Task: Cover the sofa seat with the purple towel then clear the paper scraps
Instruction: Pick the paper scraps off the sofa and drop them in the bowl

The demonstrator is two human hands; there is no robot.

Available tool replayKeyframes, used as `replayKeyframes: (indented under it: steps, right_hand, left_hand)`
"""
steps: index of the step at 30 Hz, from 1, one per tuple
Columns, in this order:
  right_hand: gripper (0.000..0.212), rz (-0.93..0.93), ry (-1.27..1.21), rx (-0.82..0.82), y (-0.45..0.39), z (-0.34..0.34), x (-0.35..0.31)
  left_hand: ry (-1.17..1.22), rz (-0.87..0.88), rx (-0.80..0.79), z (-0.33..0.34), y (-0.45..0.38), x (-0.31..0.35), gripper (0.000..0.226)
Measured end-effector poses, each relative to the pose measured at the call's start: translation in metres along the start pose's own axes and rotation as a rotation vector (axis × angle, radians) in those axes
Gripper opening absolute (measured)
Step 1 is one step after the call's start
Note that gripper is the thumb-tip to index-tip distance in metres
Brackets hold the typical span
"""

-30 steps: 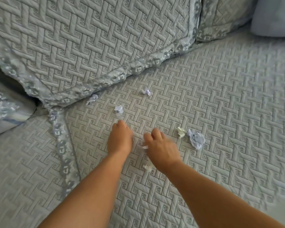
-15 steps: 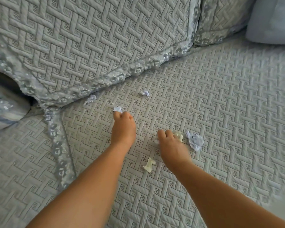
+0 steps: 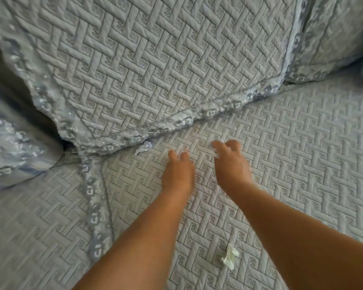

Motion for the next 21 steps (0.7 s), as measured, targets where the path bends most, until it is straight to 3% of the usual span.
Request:
replayKeyframes:
  steps: [7, 13, 17, 21]
  right_hand:
    - [0.071, 0.095, 0.028, -0.067, -0.037, 0.024, -0.009]
    - [0.036, 0.078, 0.046, 0.007, -0.048, 0.031, -0.011]
    - [0.025, 0.02, -0.048, -0.034, -0.051, 0.031, -0.026]
    - [0.021, -0.15, -0.076, -0.138, -0.048, 0.045, -0.057]
  left_hand:
    - [-0.081, 0.055, 0.149, 0.007, -0.026, -0.013, 0.035]
    - [-0.071, 0.091, 0.101, 0.0, -0.035, -0.017, 0.028]
    - [0.513, -0.23, 0.31, -0.029, -0.048, -0.036, 0.024]
    - [0.706, -0.479, 0.319, -0.04, -0.063, -0.059, 0.035]
Point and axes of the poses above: each hand's wrist, its own y-axis away from the middle knuckle, its own z-axis out of the palm, x = y × z, the point moved 2 cm from there along -y, towards the middle knuckle, and after that the axes turned 10 degrees about -x, right-handed, at the moved point
